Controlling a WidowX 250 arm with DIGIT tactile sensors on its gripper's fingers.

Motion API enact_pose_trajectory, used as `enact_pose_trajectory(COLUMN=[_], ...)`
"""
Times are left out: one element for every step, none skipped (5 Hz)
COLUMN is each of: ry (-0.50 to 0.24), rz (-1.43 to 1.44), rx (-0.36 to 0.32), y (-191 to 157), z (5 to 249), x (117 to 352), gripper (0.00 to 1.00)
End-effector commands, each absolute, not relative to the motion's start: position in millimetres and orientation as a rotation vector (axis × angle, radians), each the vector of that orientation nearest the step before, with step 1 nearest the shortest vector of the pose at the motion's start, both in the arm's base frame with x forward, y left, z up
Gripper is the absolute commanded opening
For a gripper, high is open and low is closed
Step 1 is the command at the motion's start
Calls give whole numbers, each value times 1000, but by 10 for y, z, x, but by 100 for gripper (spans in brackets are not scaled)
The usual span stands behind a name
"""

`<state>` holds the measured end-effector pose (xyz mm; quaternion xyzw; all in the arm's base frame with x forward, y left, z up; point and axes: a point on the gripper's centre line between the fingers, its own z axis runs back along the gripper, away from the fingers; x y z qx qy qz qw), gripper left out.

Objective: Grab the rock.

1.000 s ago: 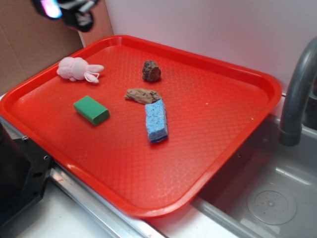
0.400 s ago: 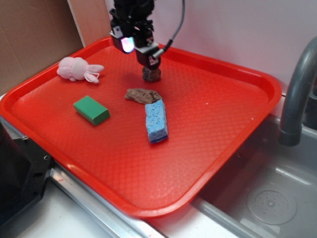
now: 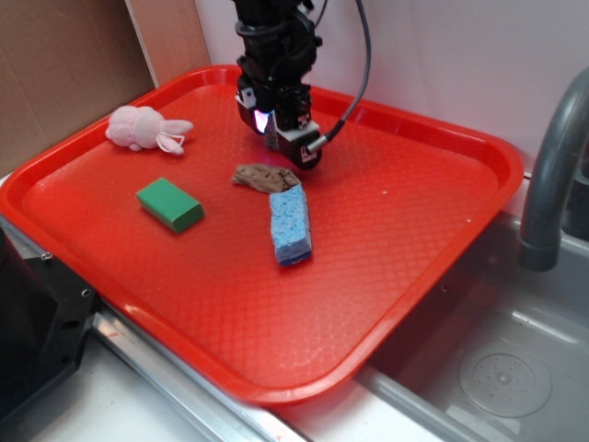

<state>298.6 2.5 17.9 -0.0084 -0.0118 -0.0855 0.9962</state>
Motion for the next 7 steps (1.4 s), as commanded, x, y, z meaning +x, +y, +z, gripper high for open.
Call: enact_pose_trajectory(ry=[-76,-137,-166,-127,-87,-123,-176], rz=[-114,-45,65,197,447,464,501], rx=[11,23,10,10,23,13,59], y=[38,88,130,98,76,26,97], z=[225,731,1232,1737,2249,2627,2618], x=[3092,3085,2775,2410,2002,1849,1954], gripper=[0,0,0,0,0,0,0])
